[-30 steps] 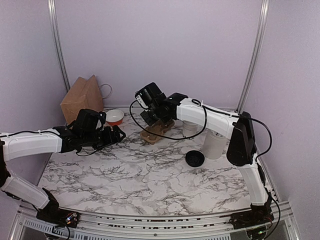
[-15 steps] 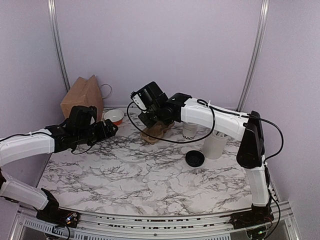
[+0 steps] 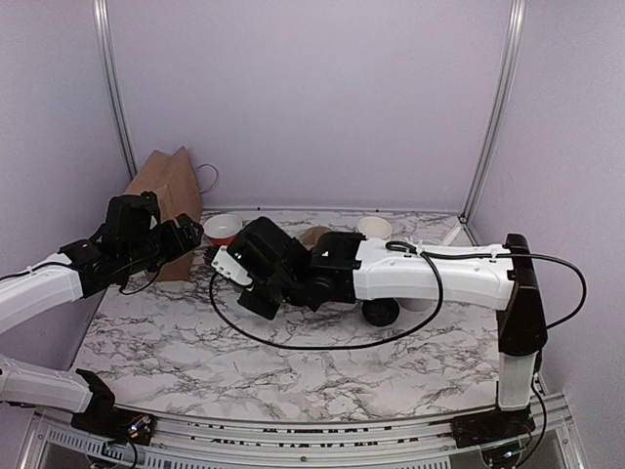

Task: Pack the takeout coffee

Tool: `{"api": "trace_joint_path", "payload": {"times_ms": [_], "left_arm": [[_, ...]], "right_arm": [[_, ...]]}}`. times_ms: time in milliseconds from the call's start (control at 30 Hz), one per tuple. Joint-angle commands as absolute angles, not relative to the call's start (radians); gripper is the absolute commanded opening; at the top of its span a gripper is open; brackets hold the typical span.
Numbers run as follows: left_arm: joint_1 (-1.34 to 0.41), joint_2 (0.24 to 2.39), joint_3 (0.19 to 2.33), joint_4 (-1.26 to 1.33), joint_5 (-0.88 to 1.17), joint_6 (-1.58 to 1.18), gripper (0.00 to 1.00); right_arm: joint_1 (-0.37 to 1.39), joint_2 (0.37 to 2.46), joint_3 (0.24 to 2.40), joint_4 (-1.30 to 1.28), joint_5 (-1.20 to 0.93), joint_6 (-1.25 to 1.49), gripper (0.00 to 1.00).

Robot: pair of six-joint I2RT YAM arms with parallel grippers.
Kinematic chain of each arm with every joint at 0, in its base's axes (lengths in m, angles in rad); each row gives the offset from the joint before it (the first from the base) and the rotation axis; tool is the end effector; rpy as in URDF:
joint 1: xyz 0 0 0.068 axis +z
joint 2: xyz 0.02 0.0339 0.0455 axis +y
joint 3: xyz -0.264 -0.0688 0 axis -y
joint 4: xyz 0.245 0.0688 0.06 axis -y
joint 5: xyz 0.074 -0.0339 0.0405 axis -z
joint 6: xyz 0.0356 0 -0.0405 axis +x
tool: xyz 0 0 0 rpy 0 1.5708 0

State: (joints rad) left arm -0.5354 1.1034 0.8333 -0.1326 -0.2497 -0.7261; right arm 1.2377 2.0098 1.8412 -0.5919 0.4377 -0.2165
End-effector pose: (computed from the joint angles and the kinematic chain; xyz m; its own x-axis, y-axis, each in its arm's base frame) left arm 0.2221 -0.1215 0.2991 -0.4505 -0.4808 -0.7523 -0.0003 0.8427 -0.5384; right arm 0.1649 0.4305 0.2973 -0.0578 -0.7621 -0.6448 -0.7863 0.4327 -0.4410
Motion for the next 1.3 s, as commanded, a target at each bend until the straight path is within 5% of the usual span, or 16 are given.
{"api": "trace_joint_path", "payload": {"times_ms": [0,300,533,633,1000,1267], "left_arm": [[-0.526,1.089,0.862,-0.169,-0.263,-0.726,0.94],[-0.525,1.125,0.869,-0.156,-0.177,-0.712,0.94],[-0.526,1.174,0.854,-0.155,-0.027,-0.671,0.95],[-0.526,1.187,0.832,-0.155,0.02,-0.667,0.95],[-0.531,1.158,0.921,-0.21,0.019,-0.625,0.95],[-0.52,1.129,1.132,-0.367,-0.259,-0.562,0.98]], "right_arm": [[1.313,1.974,1.794,-0.604,0.474,-0.19,0.0],[1.358,1.949,1.572,-0.569,0.376,-0.107,0.02],[1.36,1.897,1.475,-0.56,0.22,-0.044,0.44],[1.354,1.874,1.441,-0.567,0.162,-0.023,0.54],[1.182,1.739,1.385,-0.463,-0.047,0.099,0.65],[1.071,1.719,1.405,-0.395,-0.105,0.163,0.67]]}}
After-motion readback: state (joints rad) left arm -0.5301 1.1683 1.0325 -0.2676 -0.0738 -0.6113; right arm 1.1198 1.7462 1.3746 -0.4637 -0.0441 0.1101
